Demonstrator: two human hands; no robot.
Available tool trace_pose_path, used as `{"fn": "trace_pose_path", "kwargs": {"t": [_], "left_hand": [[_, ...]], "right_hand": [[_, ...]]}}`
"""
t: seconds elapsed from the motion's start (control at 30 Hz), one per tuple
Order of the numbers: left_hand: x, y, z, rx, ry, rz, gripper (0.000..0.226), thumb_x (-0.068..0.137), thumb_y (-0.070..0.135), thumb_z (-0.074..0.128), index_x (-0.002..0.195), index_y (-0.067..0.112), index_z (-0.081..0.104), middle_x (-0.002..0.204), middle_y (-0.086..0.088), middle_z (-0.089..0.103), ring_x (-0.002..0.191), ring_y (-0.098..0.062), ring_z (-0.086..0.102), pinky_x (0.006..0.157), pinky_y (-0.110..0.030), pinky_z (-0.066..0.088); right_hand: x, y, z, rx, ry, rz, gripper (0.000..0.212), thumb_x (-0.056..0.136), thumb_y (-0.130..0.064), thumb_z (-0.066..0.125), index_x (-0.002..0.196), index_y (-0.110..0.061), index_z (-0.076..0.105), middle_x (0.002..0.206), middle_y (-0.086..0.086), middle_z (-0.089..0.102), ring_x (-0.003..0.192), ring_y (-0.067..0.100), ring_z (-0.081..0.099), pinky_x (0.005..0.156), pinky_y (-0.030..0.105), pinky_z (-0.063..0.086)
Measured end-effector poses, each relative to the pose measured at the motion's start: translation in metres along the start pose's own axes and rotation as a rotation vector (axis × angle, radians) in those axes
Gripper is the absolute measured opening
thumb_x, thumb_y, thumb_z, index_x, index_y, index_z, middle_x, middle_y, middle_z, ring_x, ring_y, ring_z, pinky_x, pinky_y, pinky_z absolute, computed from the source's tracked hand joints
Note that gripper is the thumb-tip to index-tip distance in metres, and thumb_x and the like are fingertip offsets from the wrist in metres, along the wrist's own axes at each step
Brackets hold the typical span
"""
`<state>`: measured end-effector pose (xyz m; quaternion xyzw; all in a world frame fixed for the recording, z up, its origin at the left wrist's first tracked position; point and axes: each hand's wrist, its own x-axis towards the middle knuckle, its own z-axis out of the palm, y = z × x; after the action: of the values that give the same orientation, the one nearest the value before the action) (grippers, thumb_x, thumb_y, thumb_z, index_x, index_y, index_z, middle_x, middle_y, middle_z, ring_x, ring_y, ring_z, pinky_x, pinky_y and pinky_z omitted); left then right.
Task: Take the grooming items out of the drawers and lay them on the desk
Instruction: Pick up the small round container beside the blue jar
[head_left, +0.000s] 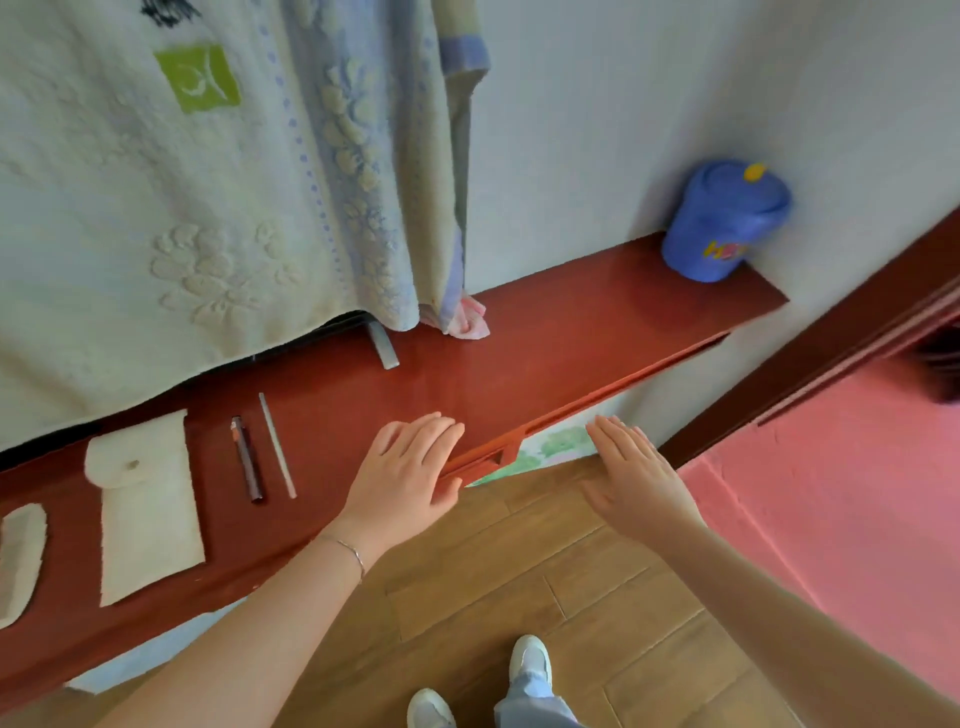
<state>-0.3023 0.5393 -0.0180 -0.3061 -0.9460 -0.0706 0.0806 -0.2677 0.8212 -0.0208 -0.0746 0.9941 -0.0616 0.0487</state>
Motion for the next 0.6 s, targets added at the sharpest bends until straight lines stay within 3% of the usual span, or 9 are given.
{"fn": "trace_pose_path", "kwargs": {"t": [0.1, 0.3, 0.6], "left_hand": [[0.037, 0.028, 0.001, -0.048, 0.001, 0.087, 0.049, 0.08, 0.037, 0.052, 0.122, 0.012, 0.055, 0.118, 0.0, 0.059, 0.108, -0.016, 0.057, 0.094, -0.034, 0.036], [0.103, 0.085, 0.006, -0.073, -0.049, 0.222, 0.051, 0.082, 0.042, 0.042, 0.123, 0.013, 0.053, 0.119, -0.001, 0.06, 0.109, -0.016, 0.058, 0.09, -0.037, 0.046], [0.173, 0.142, 0.008, -0.044, -0.038, 0.239, 0.051, 0.083, 0.043, 0.042, 0.121, 0.012, 0.056, 0.119, -0.002, 0.061, 0.111, -0.017, 0.057, 0.093, -0.037, 0.046]], "right_hand": [[-0.031, 0.038, -0.02, 0.02, 0.033, 0.12, 0.07, 0.091, -0.035, 0.048, 0.148, -0.013, 0.015, 0.156, 0.001, 0.018, 0.145, 0.015, 0.008, 0.113, 0.026, -0.007], [-0.084, 0.108, -0.037, 0.029, 0.058, 0.306, 0.07, 0.091, -0.039, 0.047, 0.149, -0.014, 0.015, 0.156, 0.002, 0.018, 0.145, 0.014, 0.008, 0.115, 0.025, -0.005], [-0.088, 0.179, -0.061, 0.055, 0.118, 0.333, 0.065, 0.095, -0.04, 0.04, 0.149, -0.02, 0.01, 0.157, -0.004, 0.014, 0.145, 0.011, 0.006, 0.11, 0.021, -0.009]]}}
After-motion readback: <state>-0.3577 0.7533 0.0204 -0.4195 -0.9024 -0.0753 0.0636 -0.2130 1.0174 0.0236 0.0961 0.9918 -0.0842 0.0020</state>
